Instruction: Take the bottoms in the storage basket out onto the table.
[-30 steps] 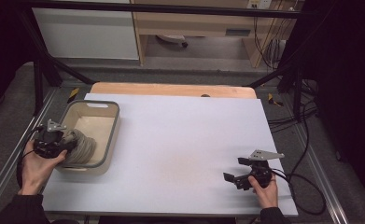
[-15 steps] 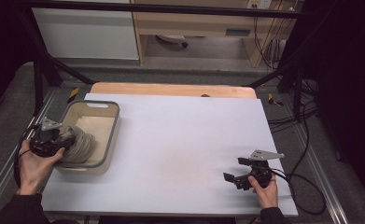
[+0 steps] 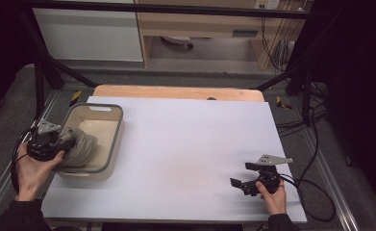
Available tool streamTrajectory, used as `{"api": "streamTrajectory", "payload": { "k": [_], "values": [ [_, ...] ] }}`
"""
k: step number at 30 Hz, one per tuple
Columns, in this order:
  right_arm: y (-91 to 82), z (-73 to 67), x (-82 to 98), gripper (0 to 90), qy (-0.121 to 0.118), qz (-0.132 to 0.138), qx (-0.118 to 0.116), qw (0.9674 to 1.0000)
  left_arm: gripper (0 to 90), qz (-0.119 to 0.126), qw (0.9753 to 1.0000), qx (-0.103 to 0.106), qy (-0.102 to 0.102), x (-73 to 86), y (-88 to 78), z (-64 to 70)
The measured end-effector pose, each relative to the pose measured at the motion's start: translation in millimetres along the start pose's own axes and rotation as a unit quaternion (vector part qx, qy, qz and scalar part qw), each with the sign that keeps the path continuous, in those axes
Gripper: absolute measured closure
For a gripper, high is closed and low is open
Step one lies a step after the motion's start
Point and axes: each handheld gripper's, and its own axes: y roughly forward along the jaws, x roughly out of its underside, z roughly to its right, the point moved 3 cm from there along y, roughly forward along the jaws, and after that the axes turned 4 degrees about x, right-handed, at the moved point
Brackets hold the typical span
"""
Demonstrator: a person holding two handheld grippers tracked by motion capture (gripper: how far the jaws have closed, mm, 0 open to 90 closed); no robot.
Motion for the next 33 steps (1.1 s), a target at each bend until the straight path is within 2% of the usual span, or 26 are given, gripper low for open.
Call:
{"api": "streamTrajectory", "payload": {
  "k": [7,19,33],
  "values": [
    [0.0,0.0,0.0,0.5,0.0,0.0,0.0,1.0,65.1,0.017,0.9998,-0.004,-0.006,-0.5,-1.2,1.6],
    [0.0,-0.2,0.0,0.5,0.001,-0.001,0.0,1.0,65.0,0.037,0.9992,0.002,-0.017,-3.3,-3.5,3.9],
    [-0.6,-0.3,-0.1,0.5,0.001,-0.002,-0.001,1.0,65.0,0.067,0.9976,0.007,-0.018,-13.0,-9.4,12.9]
  ]
}}
